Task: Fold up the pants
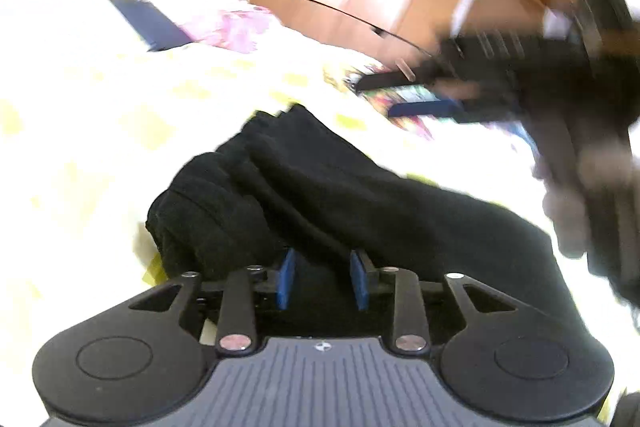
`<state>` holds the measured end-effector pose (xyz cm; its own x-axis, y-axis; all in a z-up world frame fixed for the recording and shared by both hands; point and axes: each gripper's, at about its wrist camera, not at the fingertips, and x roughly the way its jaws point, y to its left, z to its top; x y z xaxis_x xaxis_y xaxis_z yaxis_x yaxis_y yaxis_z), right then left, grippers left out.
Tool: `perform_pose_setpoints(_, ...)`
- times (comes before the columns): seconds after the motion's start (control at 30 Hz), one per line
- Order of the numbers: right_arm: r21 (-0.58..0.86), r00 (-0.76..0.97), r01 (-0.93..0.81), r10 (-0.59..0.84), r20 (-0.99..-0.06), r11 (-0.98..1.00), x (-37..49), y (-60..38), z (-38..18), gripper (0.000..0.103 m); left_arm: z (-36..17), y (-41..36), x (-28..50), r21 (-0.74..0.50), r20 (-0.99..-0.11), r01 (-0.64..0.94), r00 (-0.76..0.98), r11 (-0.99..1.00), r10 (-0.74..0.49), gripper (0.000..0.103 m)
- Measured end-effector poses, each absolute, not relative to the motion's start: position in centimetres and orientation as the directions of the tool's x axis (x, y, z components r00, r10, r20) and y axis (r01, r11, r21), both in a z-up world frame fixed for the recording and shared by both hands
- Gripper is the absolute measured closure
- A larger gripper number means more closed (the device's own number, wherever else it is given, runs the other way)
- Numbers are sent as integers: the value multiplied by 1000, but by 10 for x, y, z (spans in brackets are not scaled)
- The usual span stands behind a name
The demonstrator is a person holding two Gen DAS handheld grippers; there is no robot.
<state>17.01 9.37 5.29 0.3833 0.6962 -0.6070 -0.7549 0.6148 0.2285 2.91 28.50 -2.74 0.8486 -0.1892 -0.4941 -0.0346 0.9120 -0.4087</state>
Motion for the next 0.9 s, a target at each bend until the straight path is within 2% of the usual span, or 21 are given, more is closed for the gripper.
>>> perform_pose_setpoints(0.1, 173, 377, -778, 670, -640, 604, 187, 91, 40, 45, -25, 286, 36, -436, -485, -111, 865, 893, -129, 50)
perform_pose_setpoints(0.13, 190, 352, -777, 666, -658, 599, 197, 91, 34, 45, -26, 286, 38, -465, -482, -154, 870, 872, -103, 42)
perform_pose_setpoints(0.17, 215, 320, -778, 667, -673, 590, 205, 93, 26, 45, -27, 286, 40, -491, -482, -187, 872, 851, -87, 38)
perform_pose_setpoints(0.23, 261, 267, -773, 670, -693, 578, 221, 94, 12, 45, -30, 281, 48, -510, -496, -241, 867, 826, -53, 37)
perform_pose_setpoints(0.33, 314, 208, -770, 683, -700, 556, 235, 92, -2, 45, -31, 266, 61, -482, -510, -299, 860, 824, 14, 28)
perform_pose_setpoints(0.4, 344, 176, -770, 698, -694, 536, 241, 93, -7, 44, -30, 261, 69, -472, -505, -317, 862, 823, 42, 27)
perform_pose_setpoints(0.43, 368, 154, -769, 710, -687, 523, 245, 93, -8, 43, -29, 259, 73, -458, -504, -323, 862, 828, 57, 31)
perform_pose_setpoints(0.5, 400, 126, -760, 721, -682, 512, 248, 92, -8, 49, -25, 250, 73, -412, -497, -312, 864, 856, 76, 59)
perform_pose_setpoints(0.53, 404, 118, -761, 721, -683, 508, 247, 92, -6, 60, -25, 254, 73, -418, -503, -309, 862, 854, 65, 76)
perform_pose_setpoints(0.57, 409, 102, -767, 723, -683, 494, 244, 91, -3, 70, -23, 262, 73, -440, -500, -306, 864, 844, 53, 79)
perform_pose_setpoints(0.67, 416, 62, -791, 736, -674, 449, 233, 93, 5, 80, -18, 280, 58, -507, -467, -296, 884, 809, 31, 80)
perform_pose_setpoints(0.8, 418, 60, -804, 758, -650, 422, 225, 104, 11, 83, -4, 274, 43, -470, -435, -296, 898, 831, 74, 80)
perform_pose_setpoints(0.9, 386, 105, -804, 747, -657, 453, 227, 121, 2, 80, -12, 273, 41, -432, -470, -328, 877, 840, 101, 80)
